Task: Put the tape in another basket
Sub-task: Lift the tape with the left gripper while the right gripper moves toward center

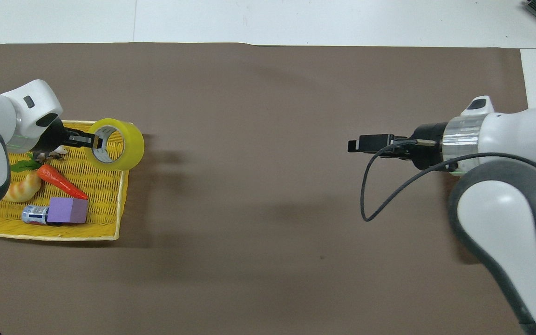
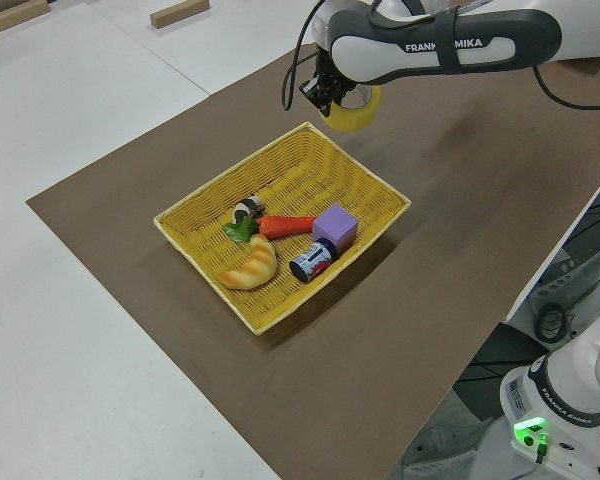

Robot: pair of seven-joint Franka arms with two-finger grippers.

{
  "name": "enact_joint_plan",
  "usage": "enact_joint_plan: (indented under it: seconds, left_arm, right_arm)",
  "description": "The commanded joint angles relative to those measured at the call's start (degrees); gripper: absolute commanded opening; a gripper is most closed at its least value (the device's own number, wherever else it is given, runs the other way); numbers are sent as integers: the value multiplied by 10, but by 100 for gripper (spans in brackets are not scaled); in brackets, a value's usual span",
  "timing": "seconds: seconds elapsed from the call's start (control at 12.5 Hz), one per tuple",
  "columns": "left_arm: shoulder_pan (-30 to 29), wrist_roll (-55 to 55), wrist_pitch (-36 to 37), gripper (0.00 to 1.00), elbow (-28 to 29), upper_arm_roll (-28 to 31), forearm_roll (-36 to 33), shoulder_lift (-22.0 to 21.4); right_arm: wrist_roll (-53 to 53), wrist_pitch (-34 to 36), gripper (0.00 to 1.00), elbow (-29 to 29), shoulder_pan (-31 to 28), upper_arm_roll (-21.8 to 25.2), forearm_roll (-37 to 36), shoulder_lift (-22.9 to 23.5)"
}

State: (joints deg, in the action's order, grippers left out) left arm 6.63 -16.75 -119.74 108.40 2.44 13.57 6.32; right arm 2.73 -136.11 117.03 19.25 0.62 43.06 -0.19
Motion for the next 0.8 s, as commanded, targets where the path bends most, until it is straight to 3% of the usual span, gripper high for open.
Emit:
enact_joint_plan:
  seconds: [0.0,0.24,0.72]
  left_arm:
    - [9,6,5,0,-1,7,9,-3]
    - [15,6,5,0,3,7,9,3]
    - [48,15,2,0,33,7,10,-2]
  right_arm:
    - [-25,-96,100,34,52,3,43,4]
    - [-28,-133,100,26,93,2,99,12]
    - [5,-122,100,7,126,2,88,46]
